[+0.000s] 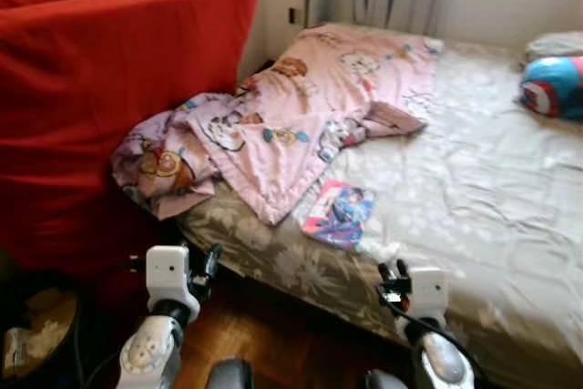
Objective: Clean up the room
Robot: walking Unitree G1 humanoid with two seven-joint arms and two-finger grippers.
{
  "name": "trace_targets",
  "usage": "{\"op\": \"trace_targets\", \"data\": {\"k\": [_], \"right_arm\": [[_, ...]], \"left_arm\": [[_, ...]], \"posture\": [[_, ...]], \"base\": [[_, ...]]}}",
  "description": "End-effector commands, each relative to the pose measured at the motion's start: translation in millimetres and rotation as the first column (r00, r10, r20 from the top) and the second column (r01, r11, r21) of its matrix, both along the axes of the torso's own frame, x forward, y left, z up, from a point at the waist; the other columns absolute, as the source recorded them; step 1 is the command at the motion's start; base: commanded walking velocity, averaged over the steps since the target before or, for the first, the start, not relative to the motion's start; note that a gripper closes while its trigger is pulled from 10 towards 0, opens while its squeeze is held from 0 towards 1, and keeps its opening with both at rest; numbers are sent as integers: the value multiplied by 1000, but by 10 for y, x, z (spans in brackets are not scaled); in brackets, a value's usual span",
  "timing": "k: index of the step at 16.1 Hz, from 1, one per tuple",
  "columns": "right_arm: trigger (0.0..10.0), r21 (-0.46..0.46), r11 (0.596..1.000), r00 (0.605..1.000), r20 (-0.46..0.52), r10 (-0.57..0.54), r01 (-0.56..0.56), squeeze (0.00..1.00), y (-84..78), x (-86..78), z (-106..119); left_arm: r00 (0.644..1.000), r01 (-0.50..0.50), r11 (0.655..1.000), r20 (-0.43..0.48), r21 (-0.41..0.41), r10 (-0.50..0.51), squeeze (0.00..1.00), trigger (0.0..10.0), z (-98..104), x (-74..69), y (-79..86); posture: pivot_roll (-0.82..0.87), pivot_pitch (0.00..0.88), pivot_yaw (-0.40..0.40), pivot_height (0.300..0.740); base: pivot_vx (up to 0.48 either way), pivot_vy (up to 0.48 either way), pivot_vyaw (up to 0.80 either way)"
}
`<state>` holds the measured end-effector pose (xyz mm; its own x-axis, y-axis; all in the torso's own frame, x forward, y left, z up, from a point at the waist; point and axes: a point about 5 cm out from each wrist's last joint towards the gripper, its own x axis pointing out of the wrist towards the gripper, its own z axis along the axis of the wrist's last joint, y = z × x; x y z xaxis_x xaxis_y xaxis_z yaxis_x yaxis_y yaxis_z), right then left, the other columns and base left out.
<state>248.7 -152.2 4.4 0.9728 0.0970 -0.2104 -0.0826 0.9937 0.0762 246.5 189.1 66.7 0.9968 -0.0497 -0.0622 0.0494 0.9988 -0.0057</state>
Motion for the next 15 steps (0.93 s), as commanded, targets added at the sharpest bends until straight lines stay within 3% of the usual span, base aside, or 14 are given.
{"op": "trace_targets", "data": {"k": [1, 14, 15], "right_arm": [[10000, 6, 1000, 1000, -9, -1, 1, 0, -10, -10, -15], [10000, -20, 999, 999, -19, 44, -44, 0, 29, 2, -27], [10000, -23, 998, 998, -24, 57, -57, 0, 39, -13, -44]], "left_arm": [[1000, 10, 1000, -13, 0, -10, 0, 10000, -21, 9, -23], [1000, 14, 1000, -8, -5, -14, 0, 10000, -26, 21, -26], [1000, 14, 1000, -7, -6, -14, 0, 10000, -24, 21, -25]], "posture": [[-9, 22, 10, 626], [-8, 24, 7, 626], [-9, 25, 8, 626]], "base": [[277, 0, 0], [290, 0, 0], [292, 0, 800]]}}
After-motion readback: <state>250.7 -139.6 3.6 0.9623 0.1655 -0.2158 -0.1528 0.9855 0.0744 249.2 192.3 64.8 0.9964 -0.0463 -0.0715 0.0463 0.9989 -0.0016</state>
